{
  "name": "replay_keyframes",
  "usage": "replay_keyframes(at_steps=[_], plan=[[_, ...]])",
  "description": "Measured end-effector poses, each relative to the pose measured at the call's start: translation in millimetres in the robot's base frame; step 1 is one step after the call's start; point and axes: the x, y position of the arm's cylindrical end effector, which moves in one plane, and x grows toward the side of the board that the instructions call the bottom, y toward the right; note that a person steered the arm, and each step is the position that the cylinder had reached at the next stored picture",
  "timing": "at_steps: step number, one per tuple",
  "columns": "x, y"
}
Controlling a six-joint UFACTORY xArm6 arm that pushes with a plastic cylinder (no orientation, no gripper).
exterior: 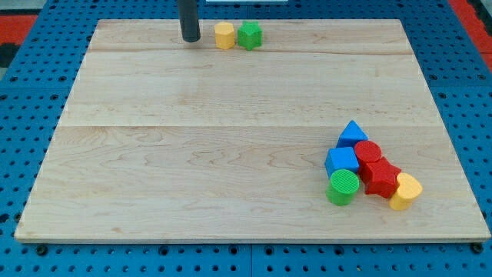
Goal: Slightly touch the bottom of green circle
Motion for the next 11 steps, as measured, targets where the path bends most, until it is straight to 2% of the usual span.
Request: replay_keyframes(at_steps=[1,2,4,6,7,9,11], plan=[[26,0],[83,4],[217,96],[369,173],[370,192],[341,228],[324,243]])
